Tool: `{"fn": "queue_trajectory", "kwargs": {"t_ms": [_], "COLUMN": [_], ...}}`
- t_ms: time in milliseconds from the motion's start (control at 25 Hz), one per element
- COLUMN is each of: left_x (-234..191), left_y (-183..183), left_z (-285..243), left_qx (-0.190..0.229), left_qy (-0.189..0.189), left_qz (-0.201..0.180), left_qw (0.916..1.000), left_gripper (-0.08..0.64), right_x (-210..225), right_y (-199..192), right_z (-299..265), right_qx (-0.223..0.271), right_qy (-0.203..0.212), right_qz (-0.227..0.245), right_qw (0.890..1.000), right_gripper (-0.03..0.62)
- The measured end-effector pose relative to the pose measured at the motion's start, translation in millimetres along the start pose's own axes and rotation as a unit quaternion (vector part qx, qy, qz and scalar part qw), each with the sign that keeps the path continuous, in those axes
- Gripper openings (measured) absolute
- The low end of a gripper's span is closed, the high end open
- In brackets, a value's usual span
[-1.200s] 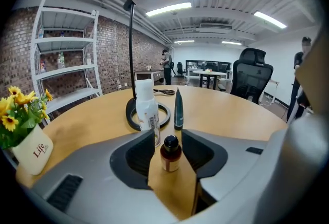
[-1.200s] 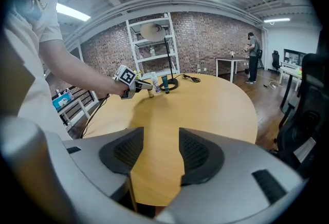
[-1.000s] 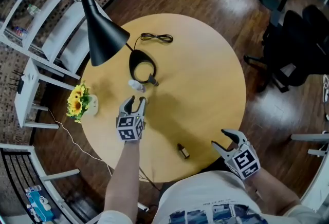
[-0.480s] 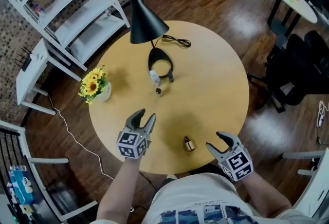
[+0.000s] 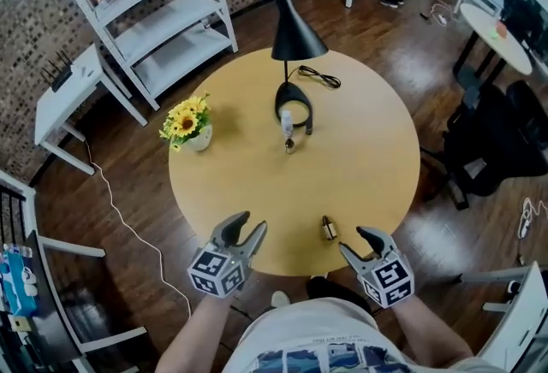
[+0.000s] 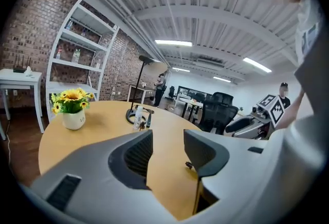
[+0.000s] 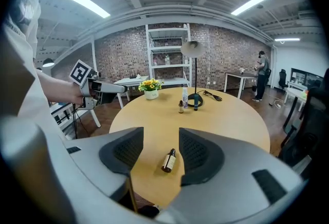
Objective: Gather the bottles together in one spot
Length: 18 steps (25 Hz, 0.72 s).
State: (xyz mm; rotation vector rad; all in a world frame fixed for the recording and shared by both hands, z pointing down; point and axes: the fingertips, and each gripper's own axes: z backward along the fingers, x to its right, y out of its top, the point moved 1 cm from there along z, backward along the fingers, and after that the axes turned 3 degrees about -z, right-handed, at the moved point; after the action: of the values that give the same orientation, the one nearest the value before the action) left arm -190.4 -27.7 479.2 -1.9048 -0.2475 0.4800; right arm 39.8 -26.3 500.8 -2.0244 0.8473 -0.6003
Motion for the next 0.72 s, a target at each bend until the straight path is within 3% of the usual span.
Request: {"fn": "queue_trajectory", "kwargs": {"t_ms": [200,360,640,720], "left_x": [22.9,28.6,42.6,49.2], "left_y": [-8.3,-17.6,-36.4,-37.4], "left_z": [51.7,94.0,156.1,168.6], "left_qx": [0.003,0.008,0.03,0.035], "left_qy": [-0.023,-0.018,-0.016,-0.018], "left_qz": [-0.009,-0.013,0.056,0.059], "left_qw": [0.9997,0.9997,0.9978,0.9975], "left_gripper": [0.195,0.195,0.195,0.195], "right_x": [-29.7,-58.0,-110.8,-122.5], "right_y": [-9.1,-20.3,-20.0,-21.6], "right_z": [27.2,46.8,79.5,85.4], "right_qx": [-0.002,-0.003,0.023,0.026], "right_qy": [-0.023,-0.042,-0.065,-0.069], "right_qz": [-0.007,-0.013,-0.011,-0.009], "right_qw": [1.0,0.999,0.998,0.997], "right_gripper": [0.244,0.244,0.247,0.247]}}
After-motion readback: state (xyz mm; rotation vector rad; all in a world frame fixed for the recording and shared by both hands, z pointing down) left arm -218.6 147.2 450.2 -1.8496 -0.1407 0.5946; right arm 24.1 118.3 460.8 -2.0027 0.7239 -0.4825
